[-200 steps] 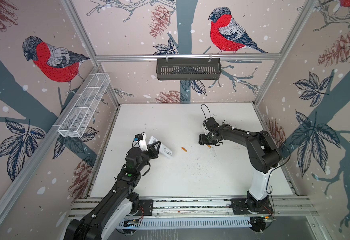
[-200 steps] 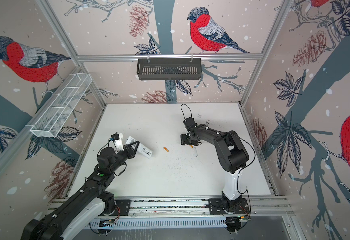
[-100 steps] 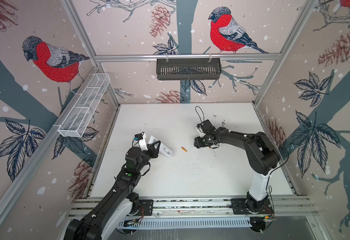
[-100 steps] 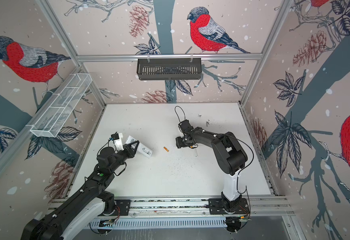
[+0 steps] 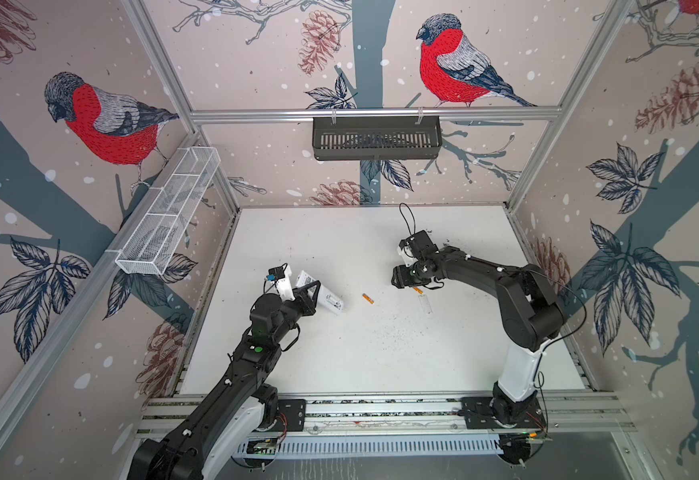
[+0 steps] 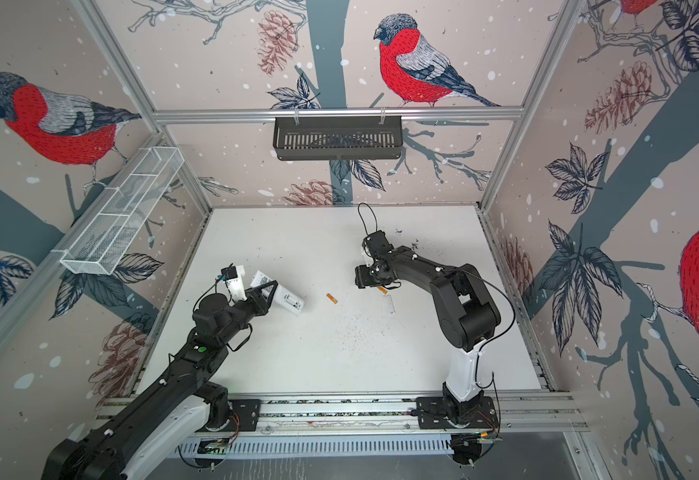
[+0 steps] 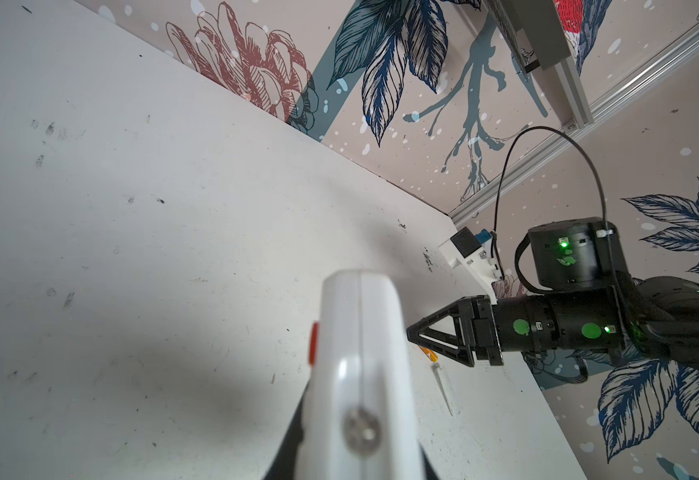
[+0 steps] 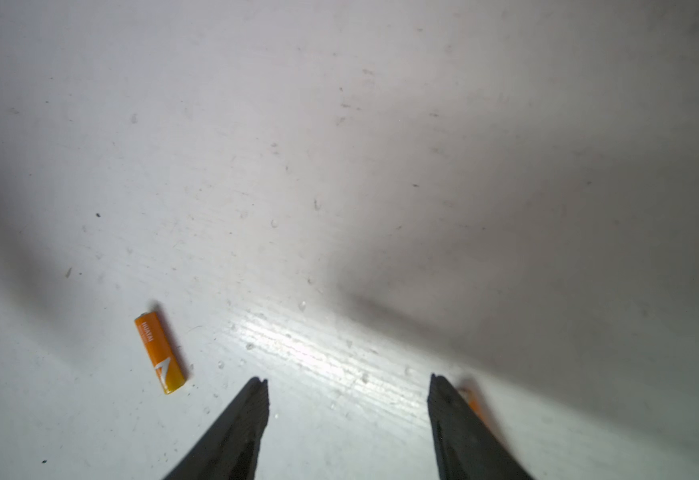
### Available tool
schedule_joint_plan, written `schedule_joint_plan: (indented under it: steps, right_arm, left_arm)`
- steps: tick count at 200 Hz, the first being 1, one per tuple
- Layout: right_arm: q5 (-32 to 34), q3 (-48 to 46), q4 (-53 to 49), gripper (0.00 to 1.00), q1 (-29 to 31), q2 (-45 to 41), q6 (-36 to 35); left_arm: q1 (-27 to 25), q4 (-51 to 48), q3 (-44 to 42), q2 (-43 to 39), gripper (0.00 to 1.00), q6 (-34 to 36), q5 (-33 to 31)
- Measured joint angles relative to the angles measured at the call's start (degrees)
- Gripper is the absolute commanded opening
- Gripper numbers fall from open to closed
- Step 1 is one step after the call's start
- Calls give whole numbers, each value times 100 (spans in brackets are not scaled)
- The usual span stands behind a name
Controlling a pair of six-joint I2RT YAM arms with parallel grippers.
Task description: Load the batteries into the remote control
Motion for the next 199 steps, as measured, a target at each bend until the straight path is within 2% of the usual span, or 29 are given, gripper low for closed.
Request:
schedule_joint_plan:
  steps: [42, 121, 149, 199]
  right_arm:
    - [109, -31, -118, 65, -247, 160, -4]
    - [127, -378, 146, 64, -177, -24, -157]
    - [153, -490, 149, 64, 140, -90, -151]
    - [264, -1263, 260, 64, 852, -680, 205]
  left_arm:
    - [7, 0, 7, 11, 0, 0, -13]
    - [33, 2, 15, 127, 0, 0, -9]
    - [33, 2, 17, 144, 0, 0, 4]
    - [44, 24, 26, 236, 0, -2, 35]
